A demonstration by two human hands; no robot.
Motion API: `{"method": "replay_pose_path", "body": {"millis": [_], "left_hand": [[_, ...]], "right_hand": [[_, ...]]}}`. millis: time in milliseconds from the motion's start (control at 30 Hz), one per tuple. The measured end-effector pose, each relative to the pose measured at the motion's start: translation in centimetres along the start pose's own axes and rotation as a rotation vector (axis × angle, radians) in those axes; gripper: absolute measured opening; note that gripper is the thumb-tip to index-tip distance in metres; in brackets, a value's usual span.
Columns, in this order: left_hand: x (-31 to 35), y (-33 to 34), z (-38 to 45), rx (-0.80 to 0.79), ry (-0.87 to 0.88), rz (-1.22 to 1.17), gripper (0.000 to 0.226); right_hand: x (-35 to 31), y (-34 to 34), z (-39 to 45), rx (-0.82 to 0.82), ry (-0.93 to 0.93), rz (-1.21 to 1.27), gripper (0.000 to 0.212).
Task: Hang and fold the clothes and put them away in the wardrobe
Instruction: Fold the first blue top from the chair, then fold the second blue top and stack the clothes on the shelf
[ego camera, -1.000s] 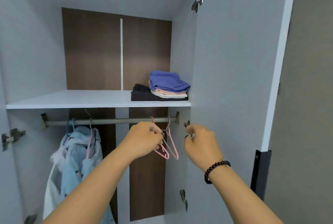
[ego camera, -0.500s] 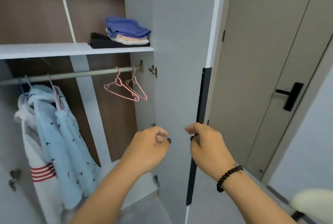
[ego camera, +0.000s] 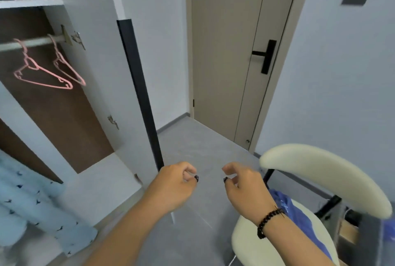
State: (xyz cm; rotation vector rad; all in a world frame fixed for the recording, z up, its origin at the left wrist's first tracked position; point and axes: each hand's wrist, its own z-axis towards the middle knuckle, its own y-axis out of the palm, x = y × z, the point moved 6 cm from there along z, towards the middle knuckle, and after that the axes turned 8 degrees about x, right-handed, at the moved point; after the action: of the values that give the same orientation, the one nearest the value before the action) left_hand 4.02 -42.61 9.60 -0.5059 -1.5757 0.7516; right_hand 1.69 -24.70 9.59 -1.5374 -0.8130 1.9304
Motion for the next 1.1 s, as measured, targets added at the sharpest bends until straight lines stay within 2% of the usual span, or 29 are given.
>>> {"method": "replay_pose_path", "body": {"millis": [333, 500, 667, 833, 967, 1100], "left_hand": [[4.4, 19.0, 6.2, -0.233, -0.074, -0.055, 0.012], [4.0, 27.9, 8.2, -0.343, -0.086, -0.073, 0.015], [0.4, 36.5, 9.8, -0.421, -0.132, -0.117, 0.021], [-4.8, 44.4, 9.9, -0.45, -0.171, -0.137, 0.022], [-8.5, 49.9, 9.1, -0.477, -0.184, -0.139, 0.024], [-11.4, 53.7, 7.6, -0.485, -0.189, -0.16, 0.022]], "right_hand": [[21.0, -3.7, 2.2, -0.125, 0.318, -0.113, 0.024], [31.4, -2.2, 1.4, -0.165, 0.492, -0.204, 0.02], [40.6, 1.5, -0.5, -0.126, 0.64, -0.201, 0.021], [48.0, 6.9, -2.8, -0.159, 0.637, -0.237, 0.017], [52.8, 12.7, -4.4, -0.246, 0.52, -0.254, 0.02], [56.2, 17.0, -6.5, -0.347, 0.403, -0.548, 0.035]]}}
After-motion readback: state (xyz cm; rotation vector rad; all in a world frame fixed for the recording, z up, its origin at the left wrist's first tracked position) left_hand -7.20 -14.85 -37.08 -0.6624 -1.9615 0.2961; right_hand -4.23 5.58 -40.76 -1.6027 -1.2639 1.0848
